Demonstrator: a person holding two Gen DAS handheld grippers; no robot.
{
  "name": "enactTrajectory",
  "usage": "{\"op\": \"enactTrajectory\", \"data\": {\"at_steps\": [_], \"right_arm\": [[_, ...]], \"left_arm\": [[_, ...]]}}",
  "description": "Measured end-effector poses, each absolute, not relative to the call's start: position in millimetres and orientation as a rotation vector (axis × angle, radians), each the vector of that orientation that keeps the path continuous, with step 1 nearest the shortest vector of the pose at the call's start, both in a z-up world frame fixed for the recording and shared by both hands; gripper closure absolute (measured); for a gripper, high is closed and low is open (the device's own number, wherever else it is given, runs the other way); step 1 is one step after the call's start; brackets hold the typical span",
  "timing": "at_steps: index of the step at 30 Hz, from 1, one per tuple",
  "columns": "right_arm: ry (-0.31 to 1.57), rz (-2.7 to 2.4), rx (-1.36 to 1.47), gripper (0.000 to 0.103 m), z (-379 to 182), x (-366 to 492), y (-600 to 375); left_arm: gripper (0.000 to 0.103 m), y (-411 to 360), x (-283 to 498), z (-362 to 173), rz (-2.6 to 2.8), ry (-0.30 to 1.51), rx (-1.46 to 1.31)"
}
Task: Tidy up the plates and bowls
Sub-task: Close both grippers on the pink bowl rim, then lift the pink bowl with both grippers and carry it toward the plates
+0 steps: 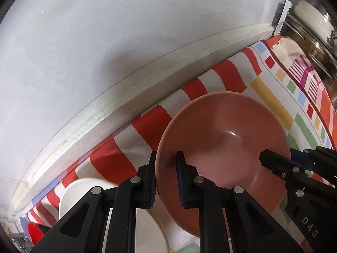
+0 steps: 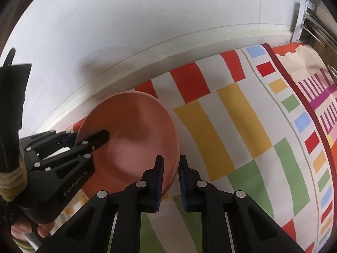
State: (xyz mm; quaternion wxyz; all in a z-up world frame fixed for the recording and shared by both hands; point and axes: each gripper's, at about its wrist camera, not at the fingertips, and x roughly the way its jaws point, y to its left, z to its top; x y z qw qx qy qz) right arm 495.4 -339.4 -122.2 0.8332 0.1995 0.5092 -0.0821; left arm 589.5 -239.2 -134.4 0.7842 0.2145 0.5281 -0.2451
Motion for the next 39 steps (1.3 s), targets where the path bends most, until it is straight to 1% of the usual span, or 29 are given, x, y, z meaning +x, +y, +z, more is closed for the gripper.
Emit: {"op": "enactTrajectory", "data": {"at_steps": [9,20,32,39], "right_arm": [[1.045,-0.165,0.392,0.087,-98.7,484.5,-332.3],[1.003,-0.138,0.343,0.087,-65.0,436.9,-319.1],[1.006,-0.135,0.308,0.087,-39.6,388.0,-308.5],[1.036,-0.122,0.297,0.087,-41.8,358.8,-300.9]], "left_arm": [[0.086,-222.3,560.4,-104.9,-0.515,1.114,0.414],[0.086,-202.1,507.9,-68.5,-0.513,1.084,0.377],[0.085,-195.7,434.7,-70.4,-0.551,1.165,0.291],[0.085,-190.2,397.6,-77.7,-0.548,1.204,0.253]]}}
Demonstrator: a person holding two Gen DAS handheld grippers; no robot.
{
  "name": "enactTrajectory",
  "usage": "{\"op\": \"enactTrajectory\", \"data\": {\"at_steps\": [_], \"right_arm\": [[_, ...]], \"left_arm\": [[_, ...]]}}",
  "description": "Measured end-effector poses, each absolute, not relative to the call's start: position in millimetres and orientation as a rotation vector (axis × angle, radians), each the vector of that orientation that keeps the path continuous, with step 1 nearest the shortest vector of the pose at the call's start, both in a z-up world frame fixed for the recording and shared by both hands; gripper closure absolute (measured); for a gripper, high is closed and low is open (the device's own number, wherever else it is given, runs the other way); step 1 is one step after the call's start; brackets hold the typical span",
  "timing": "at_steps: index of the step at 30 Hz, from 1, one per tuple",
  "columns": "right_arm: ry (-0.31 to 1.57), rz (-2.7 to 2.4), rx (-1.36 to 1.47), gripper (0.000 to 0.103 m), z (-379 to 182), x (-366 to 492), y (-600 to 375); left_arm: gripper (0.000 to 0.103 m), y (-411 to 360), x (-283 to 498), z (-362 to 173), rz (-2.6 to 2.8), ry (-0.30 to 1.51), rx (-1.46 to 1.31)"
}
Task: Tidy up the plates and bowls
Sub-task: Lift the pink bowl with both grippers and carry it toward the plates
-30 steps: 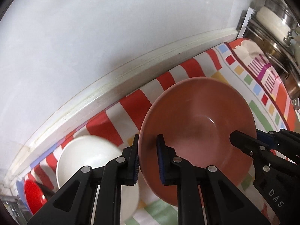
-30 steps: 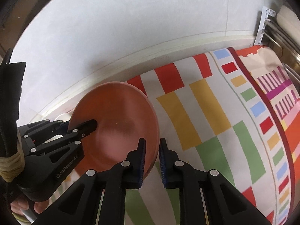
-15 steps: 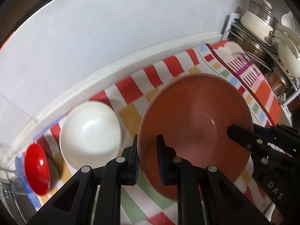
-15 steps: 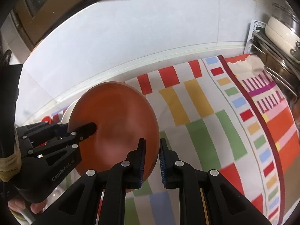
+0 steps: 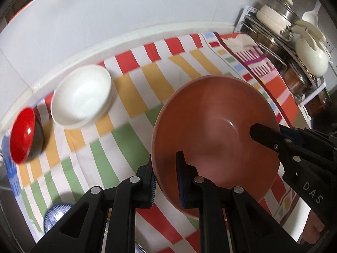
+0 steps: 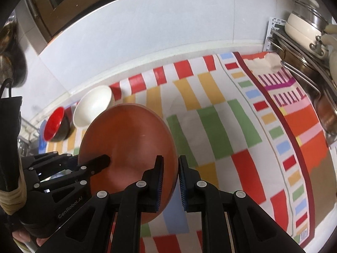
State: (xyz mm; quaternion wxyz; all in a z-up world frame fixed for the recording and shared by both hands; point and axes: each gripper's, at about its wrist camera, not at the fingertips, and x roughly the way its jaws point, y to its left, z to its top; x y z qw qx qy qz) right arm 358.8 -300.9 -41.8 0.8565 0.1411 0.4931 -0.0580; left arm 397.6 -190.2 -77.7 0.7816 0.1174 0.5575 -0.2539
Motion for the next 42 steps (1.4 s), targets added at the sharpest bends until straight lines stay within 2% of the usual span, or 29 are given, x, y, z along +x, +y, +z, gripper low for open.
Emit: {"op": "enactTrajectory", "data": {"at_steps": [17,42], "right_arm": [[1.136,-0.092,0.281,0.087,-68.3,313.5,-283.7],[1.234,-0.074,0.301,0.086,-102.8,305.3,-277.5]], "left_arm": [[0.086,-159.9,341.2,-106.8,-0.525,1.326,0.098],[0.082,-157.4,324.6,-134.5,-0.489,1.399,0.073]]}}
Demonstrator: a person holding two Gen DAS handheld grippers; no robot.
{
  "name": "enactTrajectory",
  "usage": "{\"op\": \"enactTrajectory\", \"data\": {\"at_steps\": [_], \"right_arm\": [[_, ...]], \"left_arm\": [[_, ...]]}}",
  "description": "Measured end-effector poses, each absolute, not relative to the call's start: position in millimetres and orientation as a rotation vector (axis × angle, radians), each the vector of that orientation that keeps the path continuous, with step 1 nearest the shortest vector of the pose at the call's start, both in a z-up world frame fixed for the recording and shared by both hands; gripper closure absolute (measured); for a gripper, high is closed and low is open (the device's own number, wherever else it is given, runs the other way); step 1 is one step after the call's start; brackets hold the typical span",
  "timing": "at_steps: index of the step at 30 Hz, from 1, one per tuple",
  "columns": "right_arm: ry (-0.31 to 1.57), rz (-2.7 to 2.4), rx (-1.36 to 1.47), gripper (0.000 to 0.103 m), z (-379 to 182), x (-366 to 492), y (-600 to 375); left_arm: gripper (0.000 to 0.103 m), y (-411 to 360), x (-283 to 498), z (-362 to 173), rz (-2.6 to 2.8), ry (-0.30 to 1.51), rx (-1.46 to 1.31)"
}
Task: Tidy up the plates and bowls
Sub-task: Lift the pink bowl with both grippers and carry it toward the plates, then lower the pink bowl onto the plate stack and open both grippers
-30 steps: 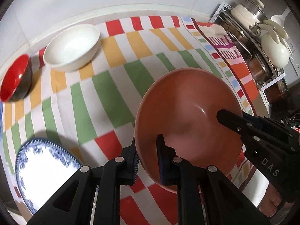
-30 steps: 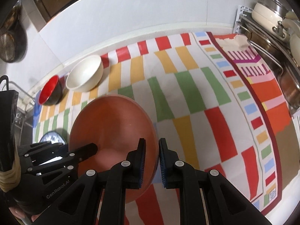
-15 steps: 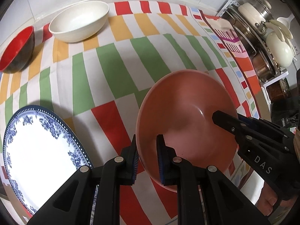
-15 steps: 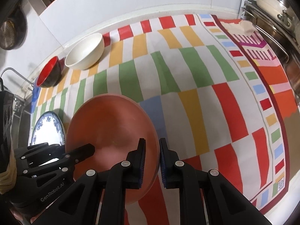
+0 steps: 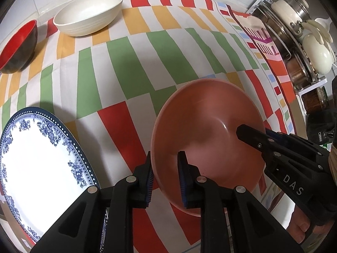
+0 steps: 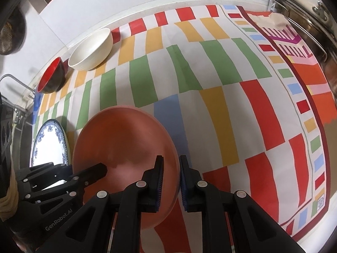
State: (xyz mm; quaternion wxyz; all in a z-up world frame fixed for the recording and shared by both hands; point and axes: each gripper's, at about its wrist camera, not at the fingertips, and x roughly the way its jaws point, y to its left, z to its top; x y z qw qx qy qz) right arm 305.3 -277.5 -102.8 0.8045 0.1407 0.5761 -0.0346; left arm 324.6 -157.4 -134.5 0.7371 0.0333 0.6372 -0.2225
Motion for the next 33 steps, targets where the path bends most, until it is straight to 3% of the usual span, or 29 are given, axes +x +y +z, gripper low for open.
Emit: {"op": "enactTrajectory", "data": {"at_steps": [7,12,15,20,22,24,33], "right_arm": [[1.238,-0.066,0.314,0.086,-105.3,304.9,-279.1],[1.234,-0.078,0.303,0.085,-104.2,303.3,-279.7],[1.201,-0.102,0.287,0.069,-97.6,301.7,-279.0],[1.113,-0.126,0.253,0.064,-78.0,300.0,-276.6],[1.055,-0.143,0.223,0.051,-69.0,301.3,-272.7],[1.011,-0.163,0.18,0.044,-60.9,304.1,-268.6],[0.958,-0.092,0.142,0.043,-38.8,330.7,-249.3]], "left_arm": [[0.078,-157.4,323.7,-135.0,-0.481,1.391,0.067],[0.07,-155.1,325.1,-127.5,-0.461,1.349,0.076],[0.067,-151.4,326.2,-120.5,-0.448,1.315,0.088],[0.062,-142.2,327.6,-104.7,-0.419,1.242,0.098],[0.059,-138.4,329.1,-98.0,-0.403,1.211,0.109],[0.056,-132.4,331.2,-90.2,-0.38,1.172,0.123],[0.046,-103.1,347.6,-59.9,-0.301,1.049,0.141]]}}
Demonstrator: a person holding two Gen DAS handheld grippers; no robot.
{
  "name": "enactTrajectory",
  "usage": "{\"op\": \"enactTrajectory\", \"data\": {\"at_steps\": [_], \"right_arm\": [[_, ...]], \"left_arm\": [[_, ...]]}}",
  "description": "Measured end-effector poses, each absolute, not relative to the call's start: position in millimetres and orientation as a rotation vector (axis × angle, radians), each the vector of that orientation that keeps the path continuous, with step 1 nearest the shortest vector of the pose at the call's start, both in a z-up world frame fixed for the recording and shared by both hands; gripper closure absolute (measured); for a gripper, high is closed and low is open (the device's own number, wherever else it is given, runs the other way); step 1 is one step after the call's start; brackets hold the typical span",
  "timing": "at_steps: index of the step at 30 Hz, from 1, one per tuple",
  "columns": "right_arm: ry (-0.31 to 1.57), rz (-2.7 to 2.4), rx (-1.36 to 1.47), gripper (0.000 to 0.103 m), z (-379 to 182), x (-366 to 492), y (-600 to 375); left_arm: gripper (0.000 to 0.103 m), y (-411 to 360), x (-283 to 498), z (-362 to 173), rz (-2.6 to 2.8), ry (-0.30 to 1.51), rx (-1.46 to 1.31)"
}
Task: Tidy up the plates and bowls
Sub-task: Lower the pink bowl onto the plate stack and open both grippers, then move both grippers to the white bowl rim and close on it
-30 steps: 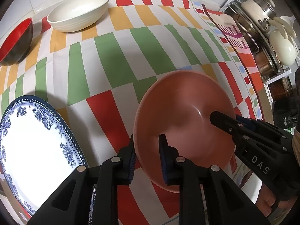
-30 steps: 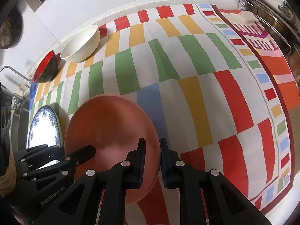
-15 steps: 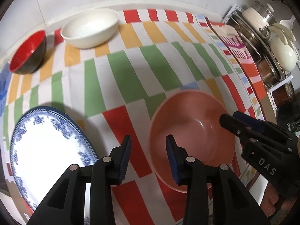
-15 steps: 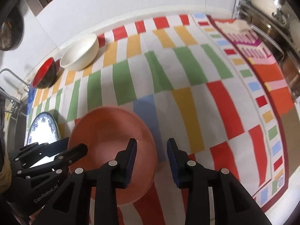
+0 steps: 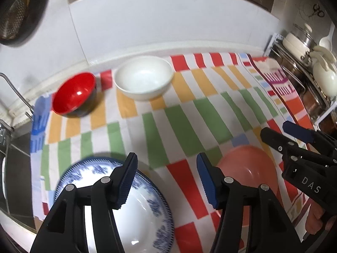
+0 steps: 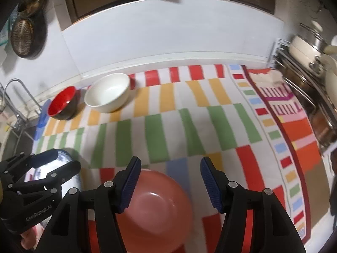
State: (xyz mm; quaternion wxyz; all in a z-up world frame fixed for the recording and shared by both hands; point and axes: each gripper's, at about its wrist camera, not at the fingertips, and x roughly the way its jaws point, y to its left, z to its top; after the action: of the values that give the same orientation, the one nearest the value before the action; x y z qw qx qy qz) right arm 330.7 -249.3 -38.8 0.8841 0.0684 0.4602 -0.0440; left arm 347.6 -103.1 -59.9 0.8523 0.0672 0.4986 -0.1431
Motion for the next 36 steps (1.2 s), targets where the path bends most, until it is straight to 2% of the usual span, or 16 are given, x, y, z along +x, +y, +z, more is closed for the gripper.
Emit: {"op": "enactTrajectory", "data": {"at_steps": [20,36], "right_arm": [[0.906,-0.012,0.045,0.043,-2.7,407.3,-203.9],[0.932,0.038,0.017,0.043,-20.0,473.1,-201.2]], "left_arm": [[0.045,-62.5,419.2,-31.5,-0.257,0.987,0.164],[0.045,-61.1,474.9,-54.9,-0.214,0.982,0.14]]}}
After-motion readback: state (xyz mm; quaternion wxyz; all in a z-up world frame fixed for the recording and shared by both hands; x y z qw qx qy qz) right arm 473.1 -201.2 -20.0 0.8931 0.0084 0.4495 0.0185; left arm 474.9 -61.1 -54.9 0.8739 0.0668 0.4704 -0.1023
